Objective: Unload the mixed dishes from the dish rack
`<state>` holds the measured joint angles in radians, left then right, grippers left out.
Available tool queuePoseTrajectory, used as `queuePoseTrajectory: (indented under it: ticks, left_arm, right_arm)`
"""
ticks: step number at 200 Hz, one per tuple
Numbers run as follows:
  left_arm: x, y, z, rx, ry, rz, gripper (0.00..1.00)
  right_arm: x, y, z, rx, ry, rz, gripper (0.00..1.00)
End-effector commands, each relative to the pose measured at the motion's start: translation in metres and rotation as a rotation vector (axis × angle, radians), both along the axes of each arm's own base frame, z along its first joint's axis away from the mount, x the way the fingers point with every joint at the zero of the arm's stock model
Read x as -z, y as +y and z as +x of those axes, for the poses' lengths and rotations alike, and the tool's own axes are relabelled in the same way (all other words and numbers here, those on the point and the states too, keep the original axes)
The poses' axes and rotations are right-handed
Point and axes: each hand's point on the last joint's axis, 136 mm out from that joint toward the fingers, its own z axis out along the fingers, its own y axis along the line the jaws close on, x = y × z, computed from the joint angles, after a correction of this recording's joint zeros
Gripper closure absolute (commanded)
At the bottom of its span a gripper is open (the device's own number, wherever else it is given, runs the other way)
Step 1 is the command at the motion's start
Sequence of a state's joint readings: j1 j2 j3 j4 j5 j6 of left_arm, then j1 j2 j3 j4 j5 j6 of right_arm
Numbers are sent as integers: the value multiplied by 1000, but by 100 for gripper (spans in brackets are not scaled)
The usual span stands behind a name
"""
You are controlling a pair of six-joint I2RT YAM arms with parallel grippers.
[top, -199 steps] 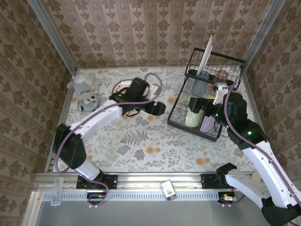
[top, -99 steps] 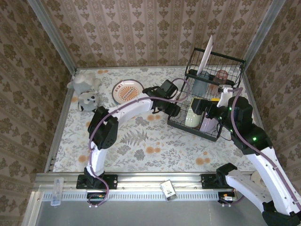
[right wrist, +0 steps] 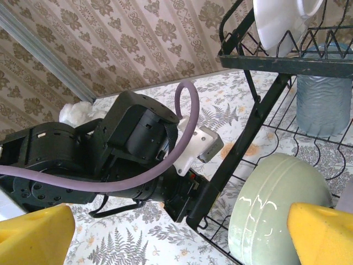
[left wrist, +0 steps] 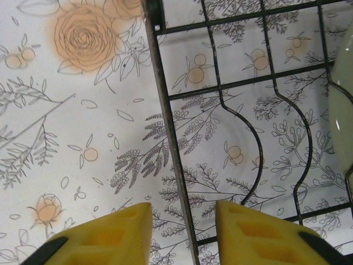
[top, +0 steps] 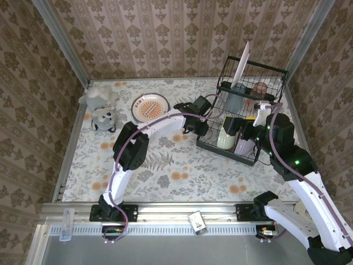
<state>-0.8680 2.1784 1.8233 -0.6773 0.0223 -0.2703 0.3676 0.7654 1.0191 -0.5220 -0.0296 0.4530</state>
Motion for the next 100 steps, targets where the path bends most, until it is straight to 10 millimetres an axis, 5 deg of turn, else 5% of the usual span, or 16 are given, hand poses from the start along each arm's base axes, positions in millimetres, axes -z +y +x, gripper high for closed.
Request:
queuePoseTrajectory:
  ticks: [1,61,100]
  left_arm:
    - [0,4,5,-48,29,-3,71]
    - [5,31,10,-201,15,55,100]
    - [7,54,4,-308,-4,75,100]
  right_arm:
    - [3,1,2,10,6,14,0]
    - [8,-8,15,79,30,-25,0]
    - [7,-24,24,184,59,-79,0]
